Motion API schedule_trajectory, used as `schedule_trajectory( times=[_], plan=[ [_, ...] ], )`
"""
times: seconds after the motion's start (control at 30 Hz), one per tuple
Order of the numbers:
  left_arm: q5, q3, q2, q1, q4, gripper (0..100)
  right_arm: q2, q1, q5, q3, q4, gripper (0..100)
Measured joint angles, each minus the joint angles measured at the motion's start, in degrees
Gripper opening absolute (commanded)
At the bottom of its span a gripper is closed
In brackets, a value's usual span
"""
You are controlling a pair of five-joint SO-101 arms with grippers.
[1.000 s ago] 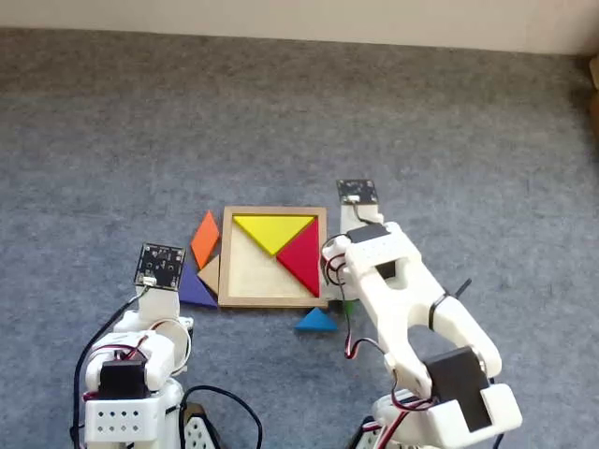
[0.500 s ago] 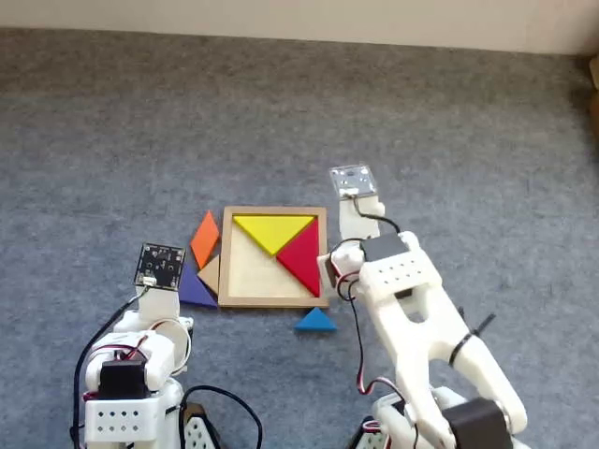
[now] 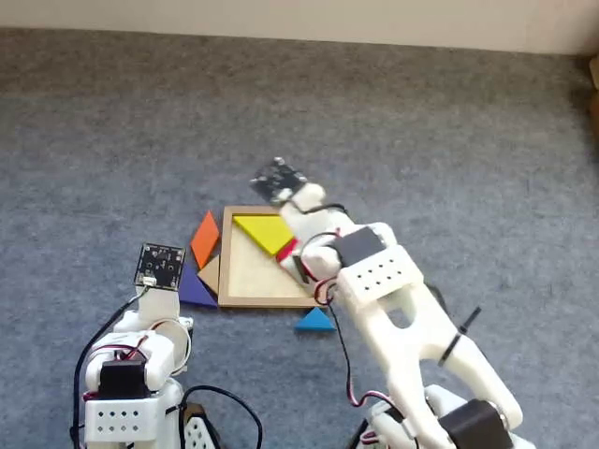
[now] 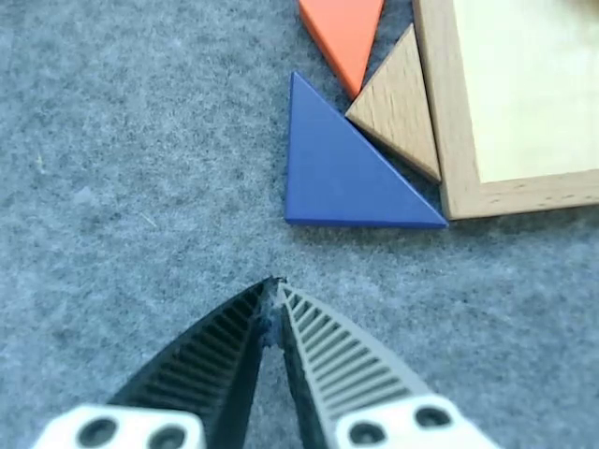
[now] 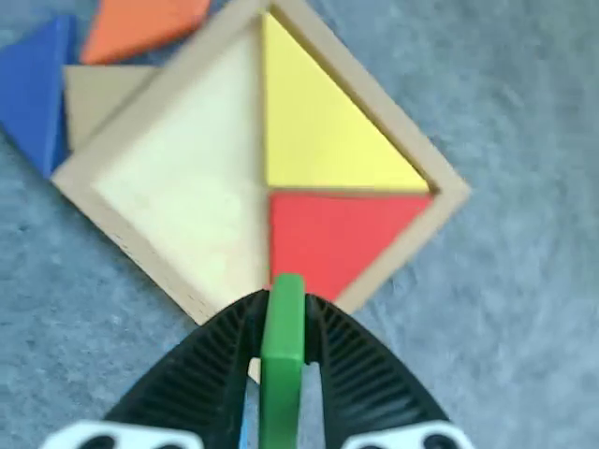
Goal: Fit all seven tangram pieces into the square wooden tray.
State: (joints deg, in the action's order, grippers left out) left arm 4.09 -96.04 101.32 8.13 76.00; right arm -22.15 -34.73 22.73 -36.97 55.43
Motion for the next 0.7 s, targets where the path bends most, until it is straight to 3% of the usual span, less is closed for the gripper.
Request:
schedule_trajectory(
  times=[0.27, 0.53, 0.7],
  plan=[
    [0.0, 0.0, 0.0, 0.0, 0.0, 0, 15.9, -4.9, 0.8, 7.6, -0.3, 0.5],
    [0.0, 0.0, 0.0, 0.0, 0.0, 0, 25.5, -5.3, 0.8, 9.7, -7.0, 1.2],
    [0.0, 0.0, 0.0, 0.0, 0.0, 0, 27.0, -5.3, 0.8, 9.7, -7.4, 10.9]
  ],
)
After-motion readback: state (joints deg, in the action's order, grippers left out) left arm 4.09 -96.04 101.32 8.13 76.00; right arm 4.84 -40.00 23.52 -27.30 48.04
